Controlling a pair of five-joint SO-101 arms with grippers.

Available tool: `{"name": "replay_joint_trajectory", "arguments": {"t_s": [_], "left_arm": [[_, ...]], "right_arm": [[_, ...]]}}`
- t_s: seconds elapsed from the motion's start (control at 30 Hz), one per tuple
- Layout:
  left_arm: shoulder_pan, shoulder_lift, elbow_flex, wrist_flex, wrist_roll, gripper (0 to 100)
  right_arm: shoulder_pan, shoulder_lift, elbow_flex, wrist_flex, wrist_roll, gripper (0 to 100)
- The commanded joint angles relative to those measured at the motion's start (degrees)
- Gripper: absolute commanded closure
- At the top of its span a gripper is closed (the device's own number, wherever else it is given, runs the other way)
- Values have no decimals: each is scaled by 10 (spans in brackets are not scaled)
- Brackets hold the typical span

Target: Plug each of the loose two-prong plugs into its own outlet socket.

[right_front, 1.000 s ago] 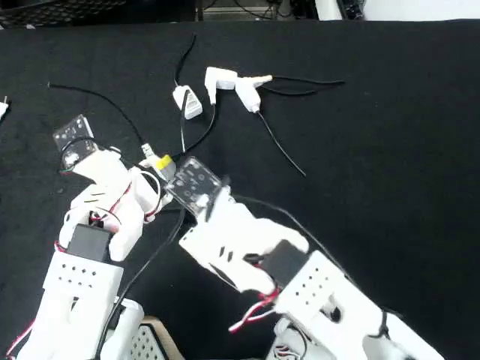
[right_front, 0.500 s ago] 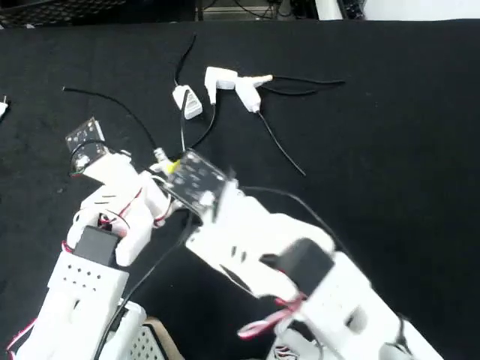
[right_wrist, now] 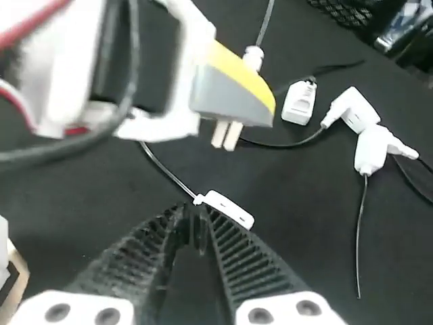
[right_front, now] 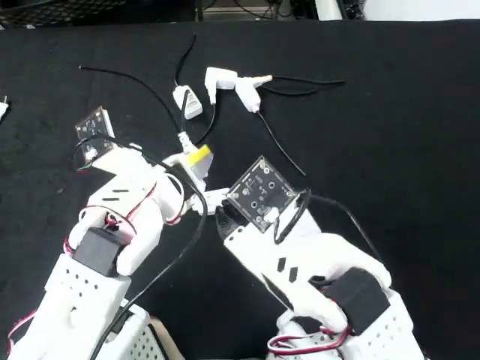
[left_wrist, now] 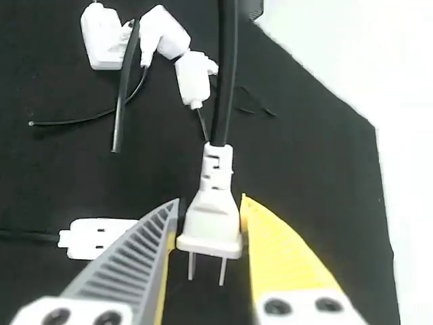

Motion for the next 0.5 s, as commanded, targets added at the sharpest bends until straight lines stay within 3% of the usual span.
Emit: {"name": "replay_joint_trajectory", "arguments": {"t_s": [0.0, 0.17, 0.47], "left_arm": [[10, -11, -34, 5, 5, 970], [40, -45, -58, 77, 4, 970], [38, -211, 10, 75, -14, 970]], "right_arm": [[14, 7, -29, 0, 0, 986], [14, 7, -40, -1, 18, 986], [14, 156, -91, -25, 17, 986]]}}
